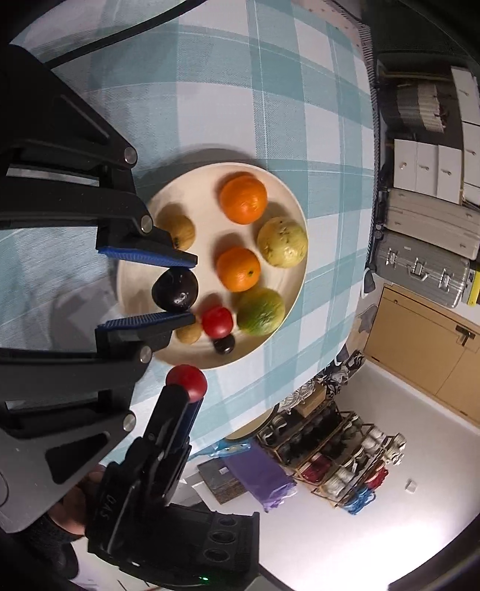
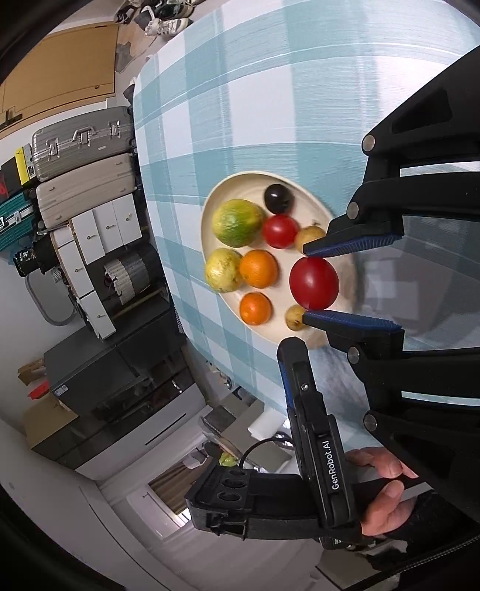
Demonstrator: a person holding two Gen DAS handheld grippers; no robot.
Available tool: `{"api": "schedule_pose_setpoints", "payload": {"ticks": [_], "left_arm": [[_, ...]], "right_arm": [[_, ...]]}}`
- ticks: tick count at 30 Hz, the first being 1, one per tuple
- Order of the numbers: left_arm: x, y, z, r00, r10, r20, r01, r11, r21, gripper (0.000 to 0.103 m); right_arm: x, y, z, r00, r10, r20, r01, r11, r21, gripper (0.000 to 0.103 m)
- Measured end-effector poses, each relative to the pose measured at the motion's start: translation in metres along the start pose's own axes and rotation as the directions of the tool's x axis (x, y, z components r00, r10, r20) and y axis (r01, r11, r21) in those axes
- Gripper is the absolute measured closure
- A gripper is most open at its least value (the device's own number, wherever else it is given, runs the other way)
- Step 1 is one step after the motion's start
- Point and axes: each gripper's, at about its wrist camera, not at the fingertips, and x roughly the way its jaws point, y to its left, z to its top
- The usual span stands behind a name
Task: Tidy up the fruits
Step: 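Carry the plum and tomato with both tools over the cream plate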
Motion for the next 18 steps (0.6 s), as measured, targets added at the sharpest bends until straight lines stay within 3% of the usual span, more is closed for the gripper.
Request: {"api": "schedule_pose_setpoints", "payload": {"ticks": [18], "left_arm": [[0.032, 0.025, 0.023, 1.000, 0.005, -0.002, -0.005, 1.000, -0.026, 0.082]], "right_arm": [[0.050, -0.010, 0.030, 0.999, 0.030, -0.034, -0.030, 0.999, 0.027, 0.073]]}}
